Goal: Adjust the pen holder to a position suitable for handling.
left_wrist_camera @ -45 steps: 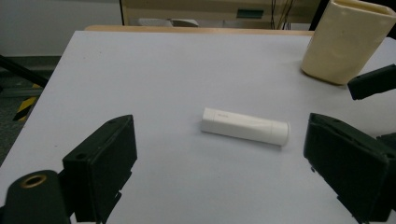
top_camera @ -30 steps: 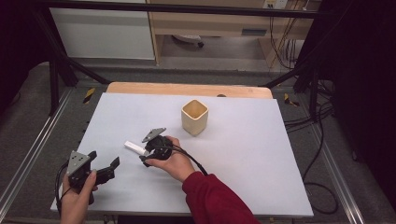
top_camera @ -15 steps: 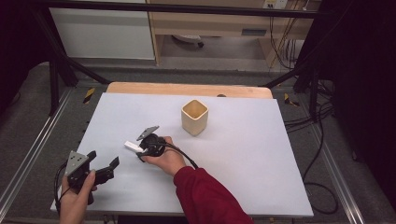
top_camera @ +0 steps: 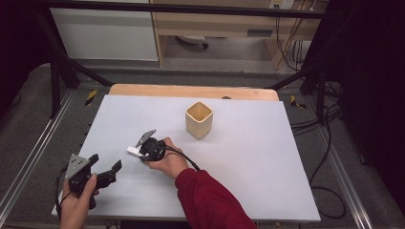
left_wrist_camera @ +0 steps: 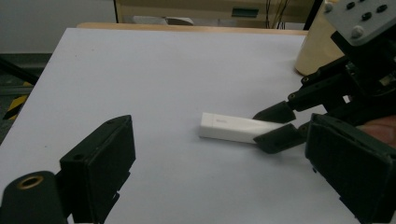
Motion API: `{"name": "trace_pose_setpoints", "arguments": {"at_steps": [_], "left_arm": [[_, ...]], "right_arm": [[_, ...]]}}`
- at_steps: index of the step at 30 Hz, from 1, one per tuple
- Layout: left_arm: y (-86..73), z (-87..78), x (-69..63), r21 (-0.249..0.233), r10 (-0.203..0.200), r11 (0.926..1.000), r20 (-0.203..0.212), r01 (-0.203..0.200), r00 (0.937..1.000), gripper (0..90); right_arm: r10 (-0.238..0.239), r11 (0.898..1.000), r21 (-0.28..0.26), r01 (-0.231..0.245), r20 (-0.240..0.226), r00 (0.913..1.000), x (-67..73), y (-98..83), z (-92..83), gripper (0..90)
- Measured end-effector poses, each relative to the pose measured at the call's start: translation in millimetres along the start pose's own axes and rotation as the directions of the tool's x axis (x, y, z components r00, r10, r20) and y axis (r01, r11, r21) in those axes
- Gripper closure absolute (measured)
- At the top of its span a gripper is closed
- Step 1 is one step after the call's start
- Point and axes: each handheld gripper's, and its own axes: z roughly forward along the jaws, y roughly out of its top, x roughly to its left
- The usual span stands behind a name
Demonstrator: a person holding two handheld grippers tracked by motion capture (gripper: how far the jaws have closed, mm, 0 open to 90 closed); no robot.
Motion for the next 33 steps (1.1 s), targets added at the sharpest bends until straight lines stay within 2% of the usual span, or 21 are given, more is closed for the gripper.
{"name": "trace_pose_setpoints", "arguments": {"at_steps": [2,9,13,17,21,26,28,30,32,33], "left_arm": [[-0.3,0.6,-0.5,-0.001,-0.001,1.0,-0.001,0.001,1.0,8.9],[2.1,-1.3,-1.6,-0.014,0.008,0.9999,-0.013,-0.008,0.9999,8.9],[2.3,0.9,-4.7,-0.016,0.012,0.9998,0.006,-0.012,0.9999,8.9],[4.2,3.3,-12.3,-0.021,0.025,0.9995,0.046,-0.024,0.9986,7.5],[5.9,0.9,-18.8,-0.024,0.044,0.9988,0.084,-0.042,0.9955,6.2],[9.9,0.1,-26.1,-0.045,0.019,0.9989,0.11,-0.014,0.9937,5.5],[11.8,1.8,-31.2,-0.05,0.013,0.9987,0.128,-0.007,0.9917,5.5],[14.8,3.2,-36.5,-0.054,0.009,0.9985,0.138,-0.002,0.9903,5.4],[19.6,5.0,-42.0,-0.07,0.006,0.9975,0.153,0.005,0.9882,5.4],[23.0,6.5,-44.8,-0.074,0.002,0.9972,0.158,0.01,0.9874,5.4]], "right_arm": [[-0.027,1.0,0.01,0.027,0.0,0.9996,-1.4,-2.8,-6.5,67.1],[-0.023,1.0,-0.015,0.023,0.017,0.9996,-5.4,-26.2,-47.0,67.2],[-0.016,0.999,-0.049,0.018,0.026,0.9995,-4.0,-45.6,-74.4,67.2],[0.004,0.996,-0.091,0.0,0.041,0.9992,-2.4,-71.6,-99.7,67.2],[0.049,0.986,-0.16,-0.041,0.045,0.9978,-1.1,-96.9,-123.4,67.1],[0.1,0.967,-0.24,-0.082,0.064,0.9929,-0.1,-128.5,-148.5,67.2],[0.124,0.956,-0.277,-0.1,0.071,0.9897,-0.3,-139.6,-157.4,67.2],[0.144,0.948,-0.296,-0.113,0.086,0.9858,-1.4,-147.9,-164.7,67.1],[0.169,0.936,-0.327,-0.127,0.103,0.9803,-6.2,-151.6,-175.2,67.1],[0.169,0.936,-0.327,-0.127,0.103,0.9803,-6.2,-151.6,-175.2,67.1]]}}
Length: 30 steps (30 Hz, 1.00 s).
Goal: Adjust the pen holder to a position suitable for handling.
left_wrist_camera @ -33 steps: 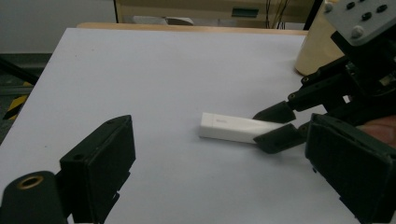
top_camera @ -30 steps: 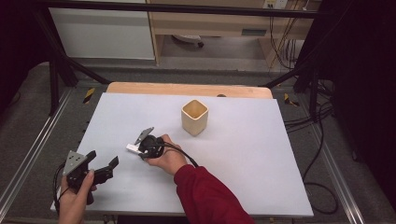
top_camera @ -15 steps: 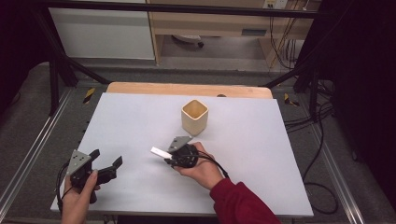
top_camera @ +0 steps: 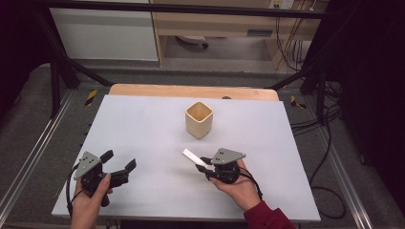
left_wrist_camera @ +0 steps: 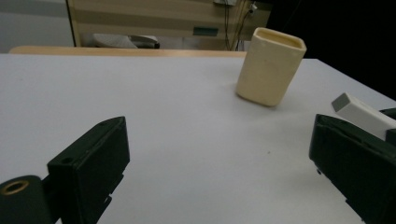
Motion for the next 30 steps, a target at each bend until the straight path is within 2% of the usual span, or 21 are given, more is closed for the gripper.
{"name": "trace_pose_setpoints", "arguments": {"at_steps": [1,2,6,9,10,12,16,21,25,28,30], "left_arm": [[3.3,2.4,-2.5,-0.011,-0.004,0.9999,0.007,0.004,1.0,5.4],[6.7,5.2,-4.8,-0.02,-0.006,0.9998,0.018,0.006,0.9998,5.4],[18.4,19.1,-14.8,-0.027,0.005,0.9996,0.051,-0.003,0.9987,5.4],[25.3,27.3,-23.1,-0.018,0.003,0.9998,0.086,-0.001,0.9963,5.4],[27.5,29.1,-26.1,-0.012,-0.001,0.9999,0.099,0.002,0.9951,5.4],[31.5,31.0,-33.9,-0.004,0.007,1.0,0.11,-0.007,0.9939,5.4],[35.4,35.7,-50.0,-0.008,0.026,0.9996,0.153,-0.025,0.9879,5.2],[37.8,48.0,-65.6,0.009,0.018,0.9998,0.199,-0.02,0.9799,5.2],[41.3,52.8,-75.4,0.002,0.053,0.9985,0.185,-0.054,0.9812,5.7],[43.5,54.4,-78.9,-0.014,0.064,0.998,0.179,-0.062,0.9818,5.8],[44.3,55.2,-80.7,-0.032,0.09,0.9957,0.15,-0.087,0.9846,6.1]], "right_arm": [[0.033,0.999,-0.034,-0.032,0.016,0.9993,-4.7,0.1,-5.9,67.1],[0.043,0.998,-0.046,-0.042,0.025,0.9987,-6.6,0.0,-8.4,67.2],[0.062,0.994,-0.088,-0.059,0.042,0.9972,-9.7,1.8,-17.1,67.1],[0.066,0.988,-0.14,-0.058,0.056,0.9962,-12.7,5.8,-32.7,67.1],[0.066,0.988,-0.14,-0.058,0.056,0.9962,-12.7,5.8,-32.7,67.1],[0.086,0.983,-0.17,-0.074,0.061,0.9945,-14.4,4.5,-42.2,67.1],[0.097,0.979,-0.187,-0.079,0.085,0.9917,-16.4,-2.8,-54.0,67.1],[0.114,0.975,-0.204,-0.091,0.102,0.9882,-19.6,-5.8,-54.2,67.1],[0.123,0.971,-0.217,-0.099,0.1,0.9873,-20.3,-7.2,-51.8,67.1],[0.128,0.97,-0.221,-0.101,0.109,0.9858,-20.7,-6.9,-50.6,67.1],[0.131,0.969,-0.223,-0.104,0.109,0.9853,-21.0,-7.2,-49.1,67.1]]}}
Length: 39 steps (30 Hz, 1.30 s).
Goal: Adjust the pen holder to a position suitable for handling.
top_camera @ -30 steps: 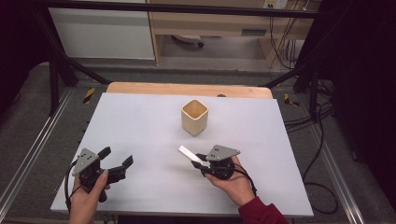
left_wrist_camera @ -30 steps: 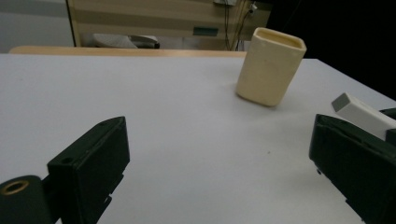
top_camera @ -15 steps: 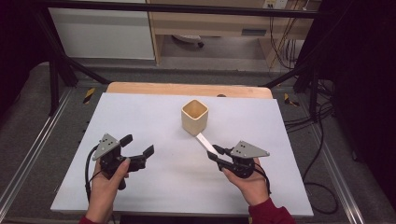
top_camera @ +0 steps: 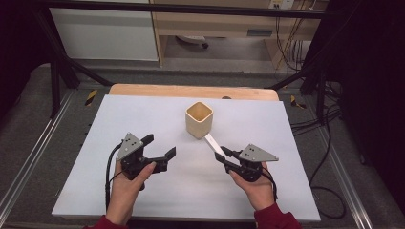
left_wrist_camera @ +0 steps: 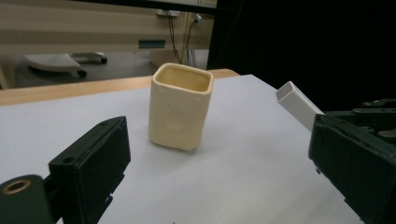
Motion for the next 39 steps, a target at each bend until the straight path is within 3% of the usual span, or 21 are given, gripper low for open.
{"name": "trace_pose_setpoints", "arguments": {"at_steps": [3,9,17,24,26,32,39], "left_arm": [[0.5,1.9,-0.9,-0.019,0.023,0.9996,-0.013,-0.023,0.9997,7.7],[2.7,2.7,-6.5,-0.013,-0.038,0.9992,0.018,0.038,0.9991,6.7],[6.2,1.9,-11.1,-0.021,-0.031,0.9993,0.016,0.031,0.9994,6.6],[1.6,8.3,-9.7,-0.004,-0.056,0.9984,0.045,0.057,0.9974,6.6],[1.6,9.8,-10.8,-0.002,-0.088,0.9961,0.074,0.088,0.9934,6.7],[5.1,9.7,-10.9,-0.005,-0.118,0.9929,0.11,0.119,0.987,6.6],[2.0,20.3,-11.4,0.011,-0.155,0.9878,0.153,0.155,0.976,6.5]], "right_arm": [[-0.003,1.0,0.006,0.003,-0.002,1.0,1.7,-1.1,2.5,67.1],[0.002,1.0,-0.024,-0.003,-0.022,0.9998,5.3,-0.9,6.8,67.1],[0.017,1.0,-0.024,-0.018,-0.024,0.9996,3.5,-3.3,9.8,67.1],[-0.001,1.0,-0.006,0.001,-0.024,0.9997,8.1,-3.3,13.9,67.1],[-0.002,1.0,-0.003,0.002,-0.021,0.9998,8.6,-3.5,15.4,67.1],[0.01,1.0,-0.009,-0.01,-0.016,0.9998,11.6,-2.3,25.5,67.1],[-0.03,0.999,-0.013,0.03,-0.03,0.9991,21.9,1.7,37.0,67.1]]}}
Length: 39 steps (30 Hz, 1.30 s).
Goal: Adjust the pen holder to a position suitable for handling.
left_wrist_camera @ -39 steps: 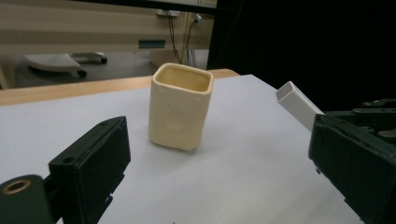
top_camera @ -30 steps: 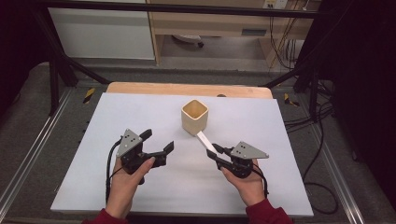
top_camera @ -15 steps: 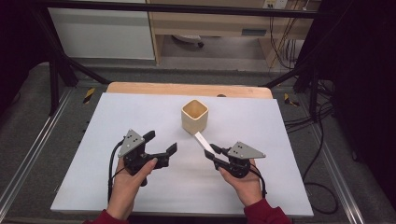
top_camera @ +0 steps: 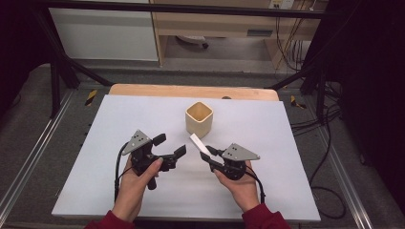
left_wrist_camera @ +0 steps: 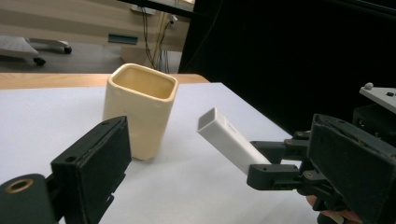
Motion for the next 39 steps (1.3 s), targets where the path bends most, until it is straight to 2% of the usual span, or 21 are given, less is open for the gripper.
{"name": "trace_pose_setpoints", "arguments": {"at_steps": [7,13,26,31,39], "left_arm": [[-3.7,7.4,-2.4,-0.001,-0.05,0.9988,0.018,0.05,0.9986,6.2],[-4.5,12.5,0.8,-0.015,-0.124,0.992,0.061,0.125,0.9904,6.9],[-6.7,16.2,-3.1,0.005,-0.127,0.9919,0.074,0.127,0.9892,6.9],[-7.3,18.2,-2.5,0.002,-0.152,0.9883,0.082,0.152,0.985,6.9],[-7.4,19.6,-2.5,0.001,-0.168,0.9856,0.094,0.169,0.9812,6.9]], "right_arm": [[-0.014,0.999,-0.038,0.013,-0.008,0.9999,4.0,5.4,-0.6,67.1],[-0.016,0.998,-0.062,0.016,-0.002,0.9999,6.4,7.5,-2.3,67.1],[-0.013,0.996,-0.086,0.012,-0.009,0.9999,10.2,9.9,-3.5,67.1],[-0.014,0.996,-0.09,0.013,-0.011,0.9998,11.0,11.0,-3.5,67.1],[-0.021,0.995,-0.099,0.019,-0.015,0.9997,13.1,12.3,-3.6,67.1]]}}
